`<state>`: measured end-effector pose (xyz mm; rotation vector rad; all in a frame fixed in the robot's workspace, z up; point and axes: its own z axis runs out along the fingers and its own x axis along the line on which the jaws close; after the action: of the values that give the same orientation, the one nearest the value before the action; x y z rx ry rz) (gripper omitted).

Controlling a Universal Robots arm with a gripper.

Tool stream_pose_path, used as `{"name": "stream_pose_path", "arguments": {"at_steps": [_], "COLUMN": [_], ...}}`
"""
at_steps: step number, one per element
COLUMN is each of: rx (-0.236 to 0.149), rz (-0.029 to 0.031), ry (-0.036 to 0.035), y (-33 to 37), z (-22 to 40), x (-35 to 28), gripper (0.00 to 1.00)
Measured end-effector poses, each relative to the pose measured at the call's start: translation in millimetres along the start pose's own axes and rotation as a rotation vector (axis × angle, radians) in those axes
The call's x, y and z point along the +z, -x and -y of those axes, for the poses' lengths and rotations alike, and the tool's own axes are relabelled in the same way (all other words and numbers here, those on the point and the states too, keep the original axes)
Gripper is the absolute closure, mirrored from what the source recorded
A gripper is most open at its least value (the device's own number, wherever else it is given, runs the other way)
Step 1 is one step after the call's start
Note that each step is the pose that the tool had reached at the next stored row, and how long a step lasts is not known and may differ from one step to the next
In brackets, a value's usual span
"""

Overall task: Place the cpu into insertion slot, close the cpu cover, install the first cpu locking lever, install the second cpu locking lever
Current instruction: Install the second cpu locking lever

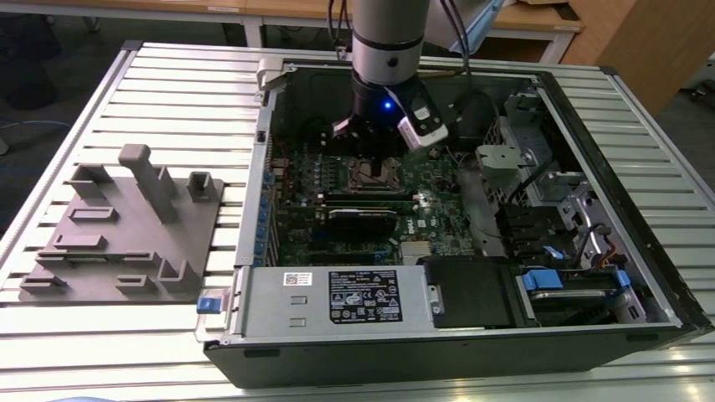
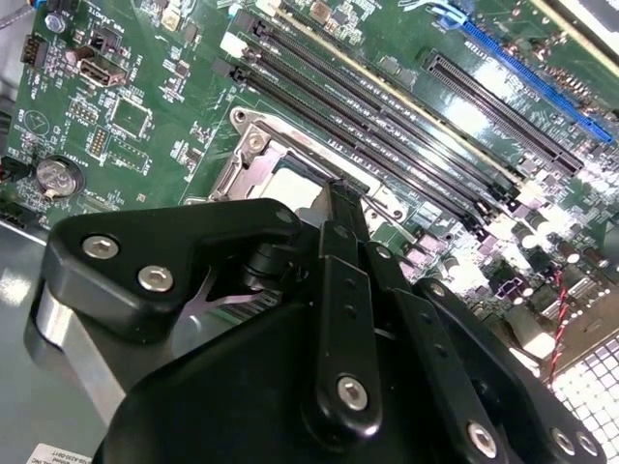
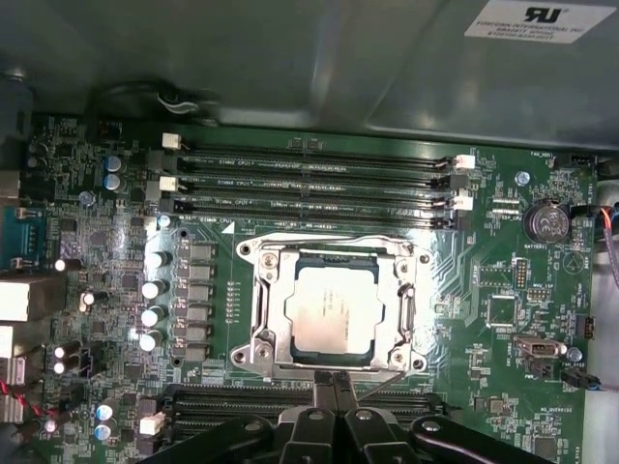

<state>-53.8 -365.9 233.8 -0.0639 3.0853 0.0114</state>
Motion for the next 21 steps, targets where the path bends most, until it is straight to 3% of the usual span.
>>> {"name": "stream_pose_path", "arguments": {"at_steps": [9, 21], "rx": [0.000, 0.000], "rz": [0.0001, 0.0029], "ry": [0.0000, -0.0003], "y": [-0.6, -6.8], "z": [3.6, 8.5], "x": [0.0, -0.5], "gripper": [0.89, 0.89]}}
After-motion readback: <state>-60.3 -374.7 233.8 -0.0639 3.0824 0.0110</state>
